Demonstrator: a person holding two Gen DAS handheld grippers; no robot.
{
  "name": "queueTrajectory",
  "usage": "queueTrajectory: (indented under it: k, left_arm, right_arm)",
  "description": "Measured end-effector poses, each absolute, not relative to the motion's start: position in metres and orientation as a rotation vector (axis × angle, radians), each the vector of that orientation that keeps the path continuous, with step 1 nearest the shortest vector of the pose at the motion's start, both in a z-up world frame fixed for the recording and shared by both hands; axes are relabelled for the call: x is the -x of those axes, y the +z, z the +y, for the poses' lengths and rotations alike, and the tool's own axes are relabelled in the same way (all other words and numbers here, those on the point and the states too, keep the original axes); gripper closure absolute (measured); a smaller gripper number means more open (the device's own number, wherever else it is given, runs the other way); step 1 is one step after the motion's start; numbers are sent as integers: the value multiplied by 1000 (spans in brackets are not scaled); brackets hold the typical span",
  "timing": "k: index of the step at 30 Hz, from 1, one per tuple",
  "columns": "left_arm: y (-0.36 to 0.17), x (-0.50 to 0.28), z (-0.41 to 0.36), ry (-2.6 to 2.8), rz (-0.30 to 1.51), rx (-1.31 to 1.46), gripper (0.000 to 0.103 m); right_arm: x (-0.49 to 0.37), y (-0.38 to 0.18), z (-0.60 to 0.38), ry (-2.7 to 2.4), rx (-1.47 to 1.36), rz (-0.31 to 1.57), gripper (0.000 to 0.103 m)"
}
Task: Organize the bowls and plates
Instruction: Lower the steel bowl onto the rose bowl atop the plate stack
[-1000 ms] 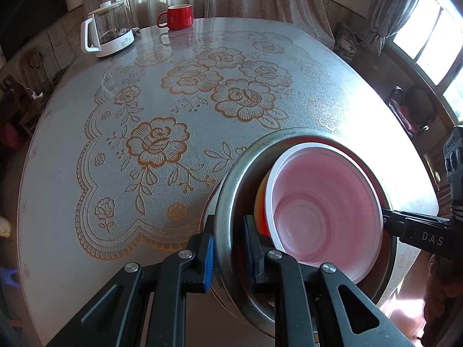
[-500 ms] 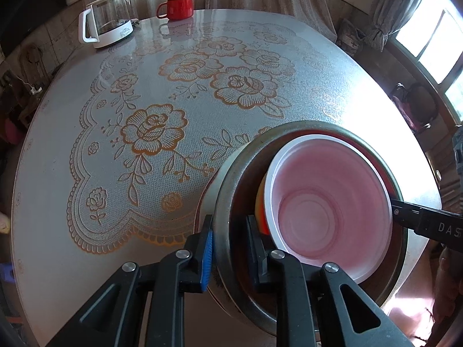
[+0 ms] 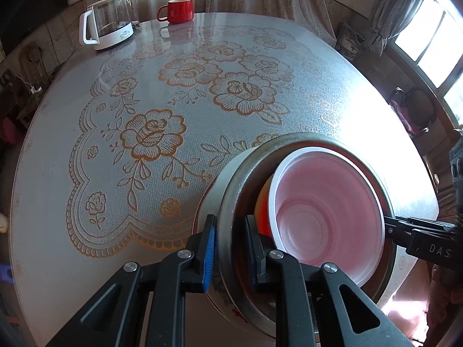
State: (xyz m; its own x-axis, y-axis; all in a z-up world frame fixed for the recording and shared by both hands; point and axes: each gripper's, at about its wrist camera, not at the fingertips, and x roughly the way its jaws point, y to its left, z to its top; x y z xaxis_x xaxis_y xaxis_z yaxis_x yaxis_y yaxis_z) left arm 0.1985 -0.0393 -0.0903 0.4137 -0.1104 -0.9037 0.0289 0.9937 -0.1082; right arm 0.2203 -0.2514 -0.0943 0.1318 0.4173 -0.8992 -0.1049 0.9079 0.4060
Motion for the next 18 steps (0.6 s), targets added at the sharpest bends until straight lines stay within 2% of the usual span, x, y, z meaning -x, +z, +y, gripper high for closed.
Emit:
queueTrajectory:
  k: [6,9,14,18]
  left_arm:
    - [-92,-195,-39,-45,1150,102,82]
    - [-93,-193,-40,-18,1146,119,81]
    - [-92,-188,-40,43,1143,146,70]
    - [-90,-181,-34,82,1131,150,50]
  right_arm:
    - [-218,-90,-248,402,-199,1392,83]
    - [-218,-86,-246,410,-135,1379,80]
    - [-221,-83,-249,445,-93,1380,78]
    - [-223,-83,-248,468,-67,1384,78]
